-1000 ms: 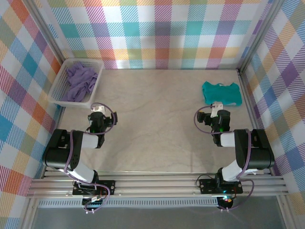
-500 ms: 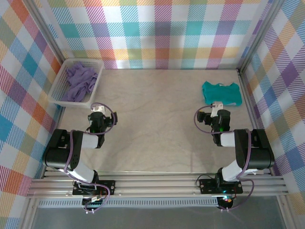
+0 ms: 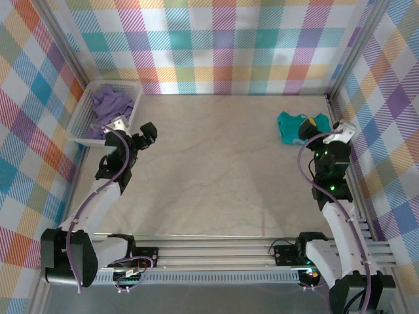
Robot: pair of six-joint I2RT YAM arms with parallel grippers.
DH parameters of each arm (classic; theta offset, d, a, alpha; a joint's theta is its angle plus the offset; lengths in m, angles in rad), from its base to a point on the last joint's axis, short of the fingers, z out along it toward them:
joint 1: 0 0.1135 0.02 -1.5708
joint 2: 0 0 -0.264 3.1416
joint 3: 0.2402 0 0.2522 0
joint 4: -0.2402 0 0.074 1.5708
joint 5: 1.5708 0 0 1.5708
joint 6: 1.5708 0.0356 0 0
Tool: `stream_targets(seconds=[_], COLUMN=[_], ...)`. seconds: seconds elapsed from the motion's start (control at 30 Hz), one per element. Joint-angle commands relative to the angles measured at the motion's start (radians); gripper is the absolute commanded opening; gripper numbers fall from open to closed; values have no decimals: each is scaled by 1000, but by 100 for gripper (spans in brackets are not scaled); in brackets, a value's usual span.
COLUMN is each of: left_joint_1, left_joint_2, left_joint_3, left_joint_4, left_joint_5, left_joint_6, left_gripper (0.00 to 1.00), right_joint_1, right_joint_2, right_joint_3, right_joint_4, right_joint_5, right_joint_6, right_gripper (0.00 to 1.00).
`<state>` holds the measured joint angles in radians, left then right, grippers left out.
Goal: Fold the inside-out t-shirt
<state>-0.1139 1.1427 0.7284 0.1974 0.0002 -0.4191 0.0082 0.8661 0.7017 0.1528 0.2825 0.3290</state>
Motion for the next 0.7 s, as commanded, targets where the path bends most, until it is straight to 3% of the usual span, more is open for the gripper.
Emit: stream_targets(seconds=[0.0,0.1,0.17,0.23,0.33,0.47,0.67], left_joint_1=[-77,-143,-126,-70,74,231,316], left_joint_2=[62,135,180,233,343,566,1053], left_joint_3=[78,192,269,331,453,686,1257], left_joint_4=[-91,-224,-328,-377,-447,-588,-908], left_joint_5=[202,108,-56,-129,-126,-119,-187], left_joint_6=[-65,32,49,73,58,64,113], left_gripper=[100,100,100,99,98,99,100], right_joint_1=[35,109,210,298,382,420,421], right_joint_2=[208,406,472,531,628,678,674], right_joint_3=[152,306,337,375,455,469,427], right_joint_4=[-314,-450,-410,-381,-390,-360,-310], right_joint_5=[-105,-135,-187,-261,-367,-417,-455], right_joint_6=[-35,-92,-161,-216,-245,-219,-197], right_gripper=[96,96,97,98,99,99,100])
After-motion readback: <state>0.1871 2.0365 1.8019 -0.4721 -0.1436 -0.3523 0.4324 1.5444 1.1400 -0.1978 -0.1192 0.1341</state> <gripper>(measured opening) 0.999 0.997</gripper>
